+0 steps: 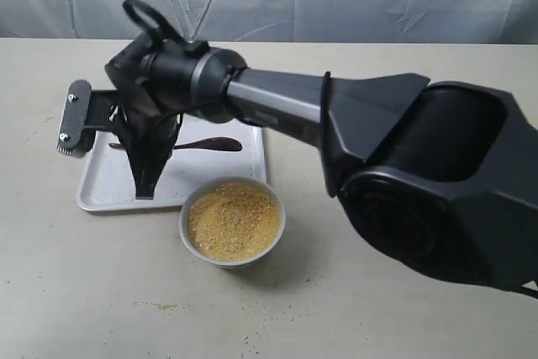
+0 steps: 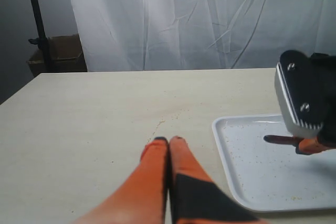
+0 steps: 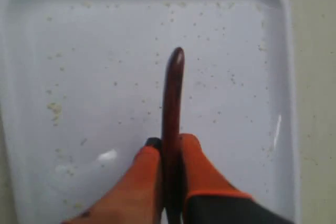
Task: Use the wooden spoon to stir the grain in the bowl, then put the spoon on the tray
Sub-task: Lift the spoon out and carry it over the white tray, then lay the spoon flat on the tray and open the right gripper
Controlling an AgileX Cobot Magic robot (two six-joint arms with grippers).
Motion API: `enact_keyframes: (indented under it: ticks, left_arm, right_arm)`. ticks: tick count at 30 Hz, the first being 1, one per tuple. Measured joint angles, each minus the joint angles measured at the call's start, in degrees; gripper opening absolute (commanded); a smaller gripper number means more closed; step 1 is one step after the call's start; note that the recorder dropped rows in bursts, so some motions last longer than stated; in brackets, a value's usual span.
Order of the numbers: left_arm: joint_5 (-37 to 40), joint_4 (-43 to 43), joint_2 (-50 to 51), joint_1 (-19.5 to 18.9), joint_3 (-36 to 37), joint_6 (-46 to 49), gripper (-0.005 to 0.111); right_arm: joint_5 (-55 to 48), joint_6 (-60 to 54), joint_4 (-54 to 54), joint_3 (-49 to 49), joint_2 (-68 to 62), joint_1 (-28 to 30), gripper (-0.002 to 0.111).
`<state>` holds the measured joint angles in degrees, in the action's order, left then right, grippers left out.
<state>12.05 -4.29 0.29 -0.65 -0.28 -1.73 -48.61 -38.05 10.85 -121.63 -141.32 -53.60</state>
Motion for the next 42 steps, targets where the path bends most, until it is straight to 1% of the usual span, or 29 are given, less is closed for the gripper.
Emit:
enact_keyframes:
  ticks: [1,2,6,8,9,12,14,16,19,20,23,25,28,31,36,37,39,42]
  left_arm:
    - [0.0,0.0,0.0,0.0,0.0,0.0,0.0]
    - [0.0,0.0,0.0,0.0,0.0,0.0,0.0]
    - [0.0,0.0,0.0,0.0,0.0,0.0,0.0]
    - [-0.1,0.0,0.0,0.0,0.0,0.0,0.0]
    - [-0.1,0.0,0.0,0.0,0.0,0.0,0.0]
    - [-0.1,0.0,0.0,0.0,0.0,0.0,0.0]
    - [-0.1,0.0,0.0,0.0,0.0,0.0,0.0]
    - [-0.1,0.0,0.0,0.0,0.0,0.0,0.0]
    - [-0.1,0.0,0.0,0.0,0.0,0.0,0.0]
    - [-0.1,0.0,0.0,0.0,0.0,0.0,0.0]
    - [-0.1,0.0,0.0,0.0,0.0,0.0,0.0]
    - [-0.1,0.0,0.0,0.0,0.0,0.0,0.0]
    - [-0.1,0.0,0.0,0.0,0.0,0.0,0.0]
    - [-0.1,0.0,0.0,0.0,0.0,0.0,0.0]
    - [-0.1,0.0,0.0,0.0,0.0,0.0,0.0]
    - [-0.1,0.0,0.0,0.0,0.0,0.0,0.0]
    - [-0.1,0.0,0.0,0.0,0.0,0.0,0.0]
    - [-0.1,0.0,0.0,0.0,0.0,0.0,0.0]
  right_arm:
    - [0.2,0.7,1.6,-0.1,-0.5,-0.3,0.008]
    - [0.2,1.6,2.6,-0.1,-0.9,-0.5,0.015]
    - [0.5,3.4,4.7,-0.1,-1.5,-0.7,0.052]
    - [0.1,4.0,5.5,-0.2,-1.5,-0.9,0.061]
    - [-0.4,5.0,6.1,-0.6,-1.5,-1.0,0.061]
    - [-2.1,9.9,8.4,-2.0,-1.5,-1.4,0.057]
    - [-3.8,14.1,10.0,-3.3,-1.2,-1.6,0.049]
    - [-6.4,18.8,11.2,-4.7,-0.2,-1.6,0.036]
    - [-10.2,24.8,10.8,-5.6,2.4,-1.2,0.005]
    - [-11.4,26.4,9.9,-5.8,3.3,-1.0,0.0]
    - [-17.5,31.8,6.3,-5.9,5.8,0.4,0.0]
    - [-19.7,34.3,3.5,-5.9,6.9,1.6,0.0]
    - [-20.5,37.4,-2.8,-5.0,8.4,3.9,0.0]
    - [-20.7,38.8,-10.9,-0.5,11.1,6.6,0.0]
    - [-20.7,39.7,-12.9,14.2,19.6,11.0,0.0]
    - [-20.4,40.2,-12.8,19.0,22.1,12.5,0.0]
    - [-18.1,40.6,-12.8,25.8,27.5,14.8,0.0]
    - [-12.7,41.0,-12.6,39.2,36.8,20.5,0.0]
